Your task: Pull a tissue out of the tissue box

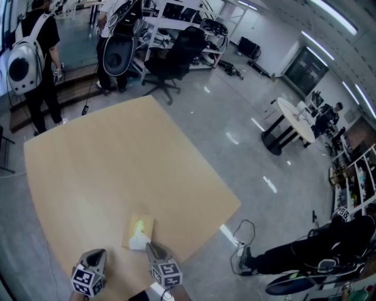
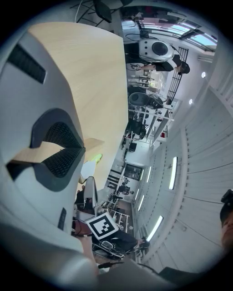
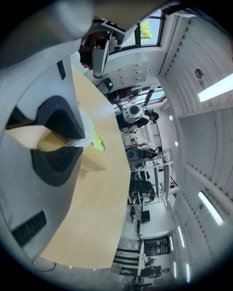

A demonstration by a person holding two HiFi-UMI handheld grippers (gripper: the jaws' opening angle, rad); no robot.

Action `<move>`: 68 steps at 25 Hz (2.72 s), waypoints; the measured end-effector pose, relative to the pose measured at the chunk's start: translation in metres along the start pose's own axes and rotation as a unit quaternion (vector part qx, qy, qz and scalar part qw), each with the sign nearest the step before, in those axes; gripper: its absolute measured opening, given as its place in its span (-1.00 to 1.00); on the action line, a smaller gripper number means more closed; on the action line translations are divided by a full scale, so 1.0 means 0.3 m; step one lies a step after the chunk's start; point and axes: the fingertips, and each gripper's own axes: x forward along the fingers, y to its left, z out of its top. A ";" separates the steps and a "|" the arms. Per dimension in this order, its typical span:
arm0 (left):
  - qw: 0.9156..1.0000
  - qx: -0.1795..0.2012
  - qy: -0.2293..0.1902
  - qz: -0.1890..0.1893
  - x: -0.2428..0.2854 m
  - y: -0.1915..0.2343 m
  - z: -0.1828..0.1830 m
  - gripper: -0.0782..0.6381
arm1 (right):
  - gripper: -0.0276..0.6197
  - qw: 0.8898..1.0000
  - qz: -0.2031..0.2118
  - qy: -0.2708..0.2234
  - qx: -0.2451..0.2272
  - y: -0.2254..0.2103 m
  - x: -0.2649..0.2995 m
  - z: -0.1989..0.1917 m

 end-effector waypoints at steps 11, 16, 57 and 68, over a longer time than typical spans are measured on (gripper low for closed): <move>1.000 0.001 0.001 -0.002 -0.003 0.012 -0.006 -0.76 | -0.86 1.000 -0.008 0.001 -0.008 0.000 0.013 0.009; 1.000 -0.001 -0.002 0.003 -0.006 0.019 -0.002 -0.76 | -0.89 1.000 -0.006 0.002 -0.011 -0.004 0.019 0.006; 0.997 0.030 -0.061 0.026 -0.091 -0.002 0.072 -0.76 | -0.90 0.999 -0.009 -0.040 -0.023 0.011 -0.094 0.086; 0.996 0.040 -0.075 0.027 -0.146 -0.049 0.100 -0.76 | -0.90 0.997 -0.029 -0.072 -0.014 -0.009 -0.216 0.150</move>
